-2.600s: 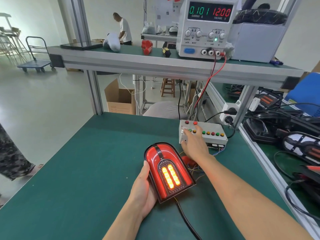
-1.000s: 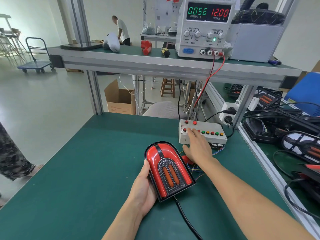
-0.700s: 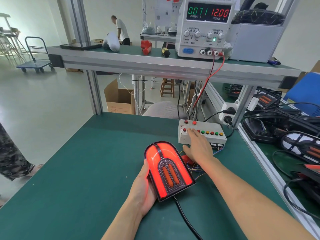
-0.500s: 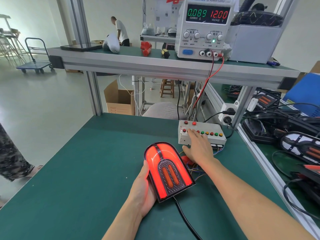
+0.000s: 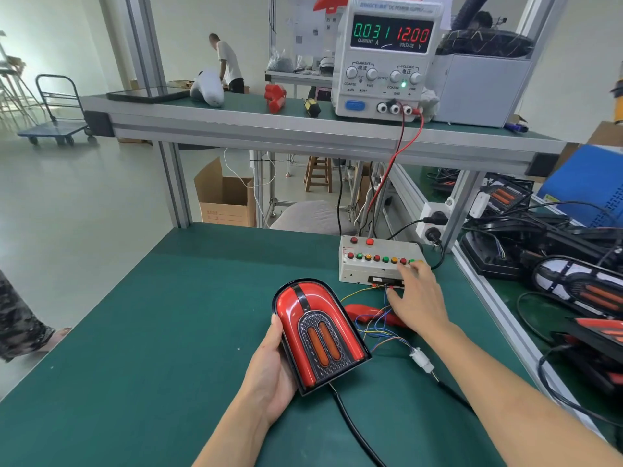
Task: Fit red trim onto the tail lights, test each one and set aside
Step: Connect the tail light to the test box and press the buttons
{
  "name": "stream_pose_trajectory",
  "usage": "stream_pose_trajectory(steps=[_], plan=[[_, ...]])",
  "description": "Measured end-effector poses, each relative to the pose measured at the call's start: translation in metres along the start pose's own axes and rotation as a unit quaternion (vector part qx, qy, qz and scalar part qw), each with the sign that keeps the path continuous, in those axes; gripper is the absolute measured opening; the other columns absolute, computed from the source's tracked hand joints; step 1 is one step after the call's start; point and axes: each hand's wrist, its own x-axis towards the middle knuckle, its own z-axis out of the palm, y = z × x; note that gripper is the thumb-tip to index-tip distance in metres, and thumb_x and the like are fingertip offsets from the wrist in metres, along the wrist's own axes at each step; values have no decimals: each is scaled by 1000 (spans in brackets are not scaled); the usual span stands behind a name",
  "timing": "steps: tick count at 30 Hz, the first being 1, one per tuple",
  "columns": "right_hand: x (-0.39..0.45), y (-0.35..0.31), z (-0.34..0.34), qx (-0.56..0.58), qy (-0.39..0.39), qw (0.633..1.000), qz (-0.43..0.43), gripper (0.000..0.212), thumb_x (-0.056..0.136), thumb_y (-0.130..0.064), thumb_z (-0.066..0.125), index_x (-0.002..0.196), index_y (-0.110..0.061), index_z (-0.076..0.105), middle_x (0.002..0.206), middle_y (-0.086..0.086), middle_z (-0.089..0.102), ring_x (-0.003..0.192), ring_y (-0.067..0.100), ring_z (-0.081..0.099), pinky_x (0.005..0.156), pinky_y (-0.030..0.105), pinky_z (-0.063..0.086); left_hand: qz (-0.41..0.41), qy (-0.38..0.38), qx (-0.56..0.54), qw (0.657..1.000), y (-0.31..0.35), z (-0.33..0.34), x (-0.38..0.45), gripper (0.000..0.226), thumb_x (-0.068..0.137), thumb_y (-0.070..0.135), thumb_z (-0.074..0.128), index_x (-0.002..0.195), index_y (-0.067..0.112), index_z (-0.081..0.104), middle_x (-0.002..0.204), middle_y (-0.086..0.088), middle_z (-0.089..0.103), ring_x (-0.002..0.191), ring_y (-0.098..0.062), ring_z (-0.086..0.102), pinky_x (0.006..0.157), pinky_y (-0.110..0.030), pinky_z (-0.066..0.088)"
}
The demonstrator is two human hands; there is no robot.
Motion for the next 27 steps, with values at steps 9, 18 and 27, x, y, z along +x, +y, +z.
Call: stream_pose_trajectory(steps=[9,18,27], plan=[[6,8,-4,-55,-14,998,8,72,97,-44,57,159,-22,27,163,-1,35,143,29,34,107,44,42,2,3,-2,1000,0,2,-1,61,104,56,35,129,9,64,124,-17,71,111,-33,71,96,-54,53],[13,5,-7,-68,-26,997,16,77,94,-46,60,158,-19,25,154,3,47,135,31,42,101,45,44,5,1,-29,1000,0,3,1,62,104,55,36,132,6,63,128,-18,69,114,-33,69,93,-53,53],[9,8,-6,-58,-29,998,10,80,94,-46,61,159,-18,23,159,3,41,139,30,37,103,46,44,5,3,-19,1000,1,5,-1,61,104,55,36,131,7,63,125,-17,71,112,-32,71,90,-51,55]])
